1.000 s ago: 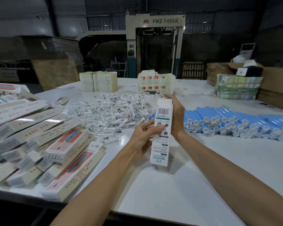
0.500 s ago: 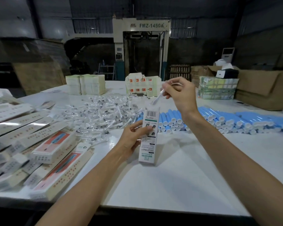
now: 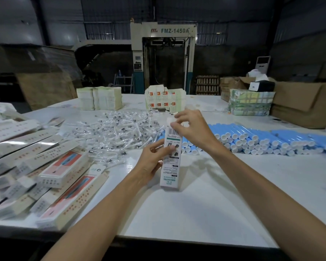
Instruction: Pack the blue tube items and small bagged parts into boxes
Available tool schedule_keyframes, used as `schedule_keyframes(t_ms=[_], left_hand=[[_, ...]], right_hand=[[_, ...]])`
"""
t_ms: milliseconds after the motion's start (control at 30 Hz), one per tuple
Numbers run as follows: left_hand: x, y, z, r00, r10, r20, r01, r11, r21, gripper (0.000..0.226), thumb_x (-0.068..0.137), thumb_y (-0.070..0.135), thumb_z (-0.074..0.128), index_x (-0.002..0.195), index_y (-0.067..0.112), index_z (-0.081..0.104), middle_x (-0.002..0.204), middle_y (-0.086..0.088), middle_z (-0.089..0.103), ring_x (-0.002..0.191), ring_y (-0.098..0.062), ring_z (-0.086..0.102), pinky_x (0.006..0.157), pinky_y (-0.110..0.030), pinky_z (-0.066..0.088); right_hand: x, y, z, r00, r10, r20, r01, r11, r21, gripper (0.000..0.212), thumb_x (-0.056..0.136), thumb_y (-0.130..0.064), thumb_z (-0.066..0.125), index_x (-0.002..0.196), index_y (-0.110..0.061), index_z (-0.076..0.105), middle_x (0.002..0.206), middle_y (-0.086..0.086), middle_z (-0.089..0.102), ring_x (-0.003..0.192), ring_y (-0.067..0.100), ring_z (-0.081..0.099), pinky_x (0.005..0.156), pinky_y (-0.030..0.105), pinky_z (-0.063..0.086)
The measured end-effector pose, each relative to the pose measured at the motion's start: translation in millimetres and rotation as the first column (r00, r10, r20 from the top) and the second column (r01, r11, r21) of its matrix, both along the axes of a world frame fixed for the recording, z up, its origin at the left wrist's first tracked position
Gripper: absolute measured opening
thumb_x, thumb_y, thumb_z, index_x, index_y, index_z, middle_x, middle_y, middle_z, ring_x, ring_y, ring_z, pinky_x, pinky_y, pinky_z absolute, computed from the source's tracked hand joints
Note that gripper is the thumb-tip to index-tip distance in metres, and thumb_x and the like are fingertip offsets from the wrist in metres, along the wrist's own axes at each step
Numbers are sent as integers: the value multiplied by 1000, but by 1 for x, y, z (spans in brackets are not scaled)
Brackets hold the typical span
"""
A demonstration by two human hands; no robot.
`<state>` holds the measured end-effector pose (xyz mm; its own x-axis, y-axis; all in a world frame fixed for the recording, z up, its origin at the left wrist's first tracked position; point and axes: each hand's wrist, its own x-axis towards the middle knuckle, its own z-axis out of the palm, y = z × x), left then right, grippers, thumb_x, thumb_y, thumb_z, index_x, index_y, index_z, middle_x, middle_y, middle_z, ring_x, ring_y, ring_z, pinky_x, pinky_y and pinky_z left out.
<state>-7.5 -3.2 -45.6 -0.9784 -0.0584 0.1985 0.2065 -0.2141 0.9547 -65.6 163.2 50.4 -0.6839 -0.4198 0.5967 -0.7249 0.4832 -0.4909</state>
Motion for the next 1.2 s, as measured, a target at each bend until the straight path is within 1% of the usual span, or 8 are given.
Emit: schedule_keyframes(t_ms=[100,200,267,367,533,767,933,1200], left_hand=[[0,1,0,1000,5,-1,-5,1000,8,45,81,28,90,124,23,80,122,-14,79,101,-29,73,93,-49,54],[0,2,1,1000,23,-1,-23,999,23,42,82,27,87,123,24,81,124,-10,79,102,-25,75,95,-51,55],[2,3,2,1000,29,-5,-29,999,21,41,82,29,86,122,25,81,122,-7,80,98,-20,75,90,-47,55],[2,6,3,999,20,-28,-20,1000,1,46,84,26,87,129,24,77,120,-9,80,97,-22,75,83,-42,59],[2,5,1,990,25,-141,-31,999,-39,81,91,17,87,152,45,41,123,-20,77,111,-36,77,82,-44,65],[6,7,5,978,0,-210,-33,987,-156,73,93,25,85,149,58,50,126,-15,76,117,-36,74,90,-47,65],[6,6,3,984,-6,-176,-24,985,-172,68,91,20,86,147,44,56,117,-12,80,107,-32,78,79,-38,65],[4,5,1,992,-40,-121,14,978,-208,78,80,28,93,149,37,57,115,-13,81,105,-32,79,83,-39,65]], right_hand=[[2,7,-17,999,24,-44,-27,998,-64,23,105,-28,60,107,-13,79,138,-3,56,132,13,46,111,34,35],[5,14,-42,999,41,35,-26,935,-355,26,106,-24,59,132,-22,64,130,-5,55,115,0,56,91,13,44],[5,17,-60,977,109,182,-21,903,-429,34,103,-29,65,136,-27,55,127,-5,59,109,-2,59,84,14,49],[4,18,-79,904,308,295,-159,885,-438,47,100,-30,71,141,-34,49,123,-7,71,111,6,68,92,27,56],[6,19,-80,886,401,234,-250,837,-487,51,98,-33,72,142,-47,49,118,-4,77,110,17,72,92,25,56],[11,23,-74,868,436,239,-269,815,-513,50,100,-19,70,142,-41,55,108,-2,75,103,19,72,88,28,57],[9,25,-74,845,449,290,-280,834,-475,36,100,-9,66,131,-24,58,110,8,74,106,30,68,96,42,58],[3,34,-75,854,434,288,-293,857,-424,17,108,-34,55,115,-22,65,101,6,76,92,29,69,80,37,55]])
